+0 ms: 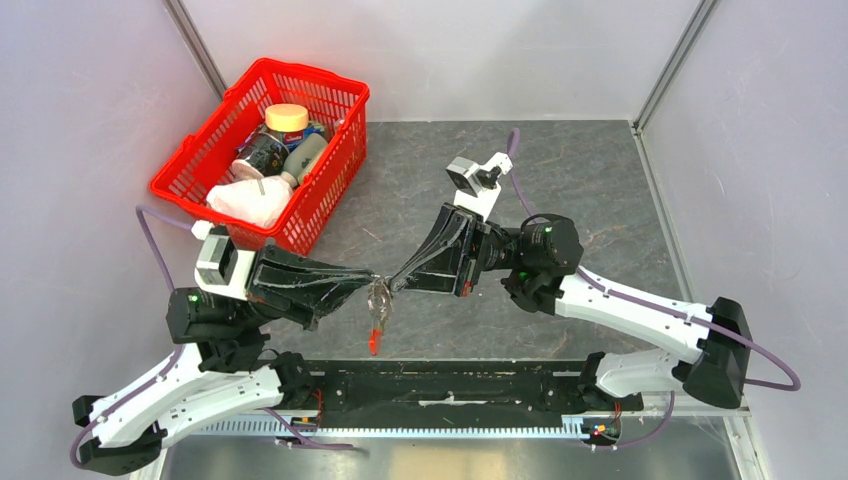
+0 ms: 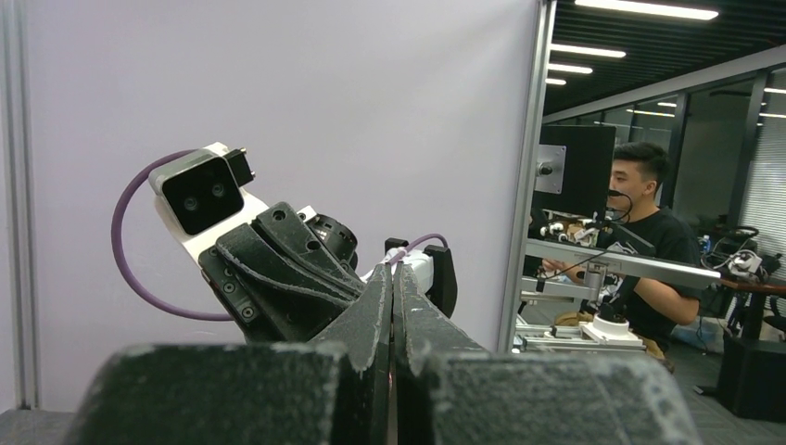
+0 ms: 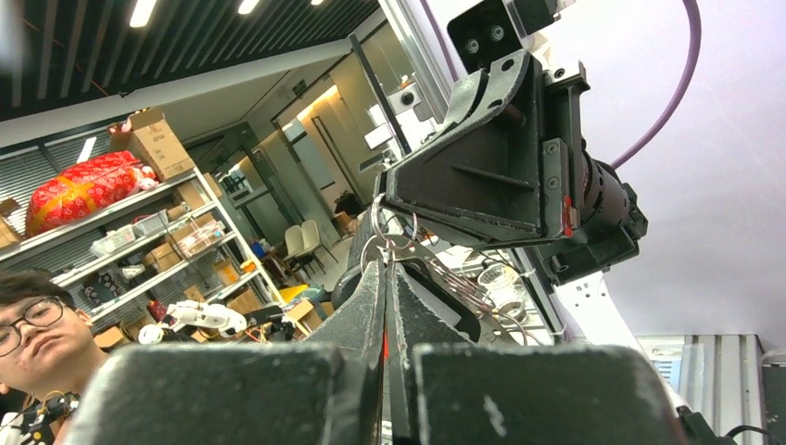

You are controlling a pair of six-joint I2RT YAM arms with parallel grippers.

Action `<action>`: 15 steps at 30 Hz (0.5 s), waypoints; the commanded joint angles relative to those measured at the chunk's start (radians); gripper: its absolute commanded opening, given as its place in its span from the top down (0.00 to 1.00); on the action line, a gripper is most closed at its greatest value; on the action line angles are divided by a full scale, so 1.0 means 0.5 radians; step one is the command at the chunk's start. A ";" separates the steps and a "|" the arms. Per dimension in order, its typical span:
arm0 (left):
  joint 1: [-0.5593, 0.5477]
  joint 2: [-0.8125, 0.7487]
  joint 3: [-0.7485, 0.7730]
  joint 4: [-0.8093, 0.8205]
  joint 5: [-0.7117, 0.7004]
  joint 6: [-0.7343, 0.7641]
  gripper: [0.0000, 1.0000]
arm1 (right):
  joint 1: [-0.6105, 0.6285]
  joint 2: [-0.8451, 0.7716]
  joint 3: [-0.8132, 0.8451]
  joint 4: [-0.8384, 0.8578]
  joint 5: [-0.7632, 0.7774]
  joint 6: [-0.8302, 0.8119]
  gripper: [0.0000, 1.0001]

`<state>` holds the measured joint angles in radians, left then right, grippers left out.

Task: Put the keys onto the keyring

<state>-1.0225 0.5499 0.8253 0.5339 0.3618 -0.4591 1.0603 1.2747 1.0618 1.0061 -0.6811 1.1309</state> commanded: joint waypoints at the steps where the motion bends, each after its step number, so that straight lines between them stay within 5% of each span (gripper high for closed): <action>1: 0.007 0.018 0.061 0.088 0.042 -0.047 0.98 | 0.004 -0.082 0.110 -0.068 -0.030 -0.103 1.00; 15: 0.007 0.041 -0.002 -0.126 0.017 0.029 0.98 | 0.005 -0.375 0.134 -0.776 0.064 -0.539 1.00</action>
<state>-1.0225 0.5671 0.8253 0.4927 0.3775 -0.4587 1.0599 1.1580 1.0779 0.7448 -0.6716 0.9699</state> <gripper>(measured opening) 0.023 0.005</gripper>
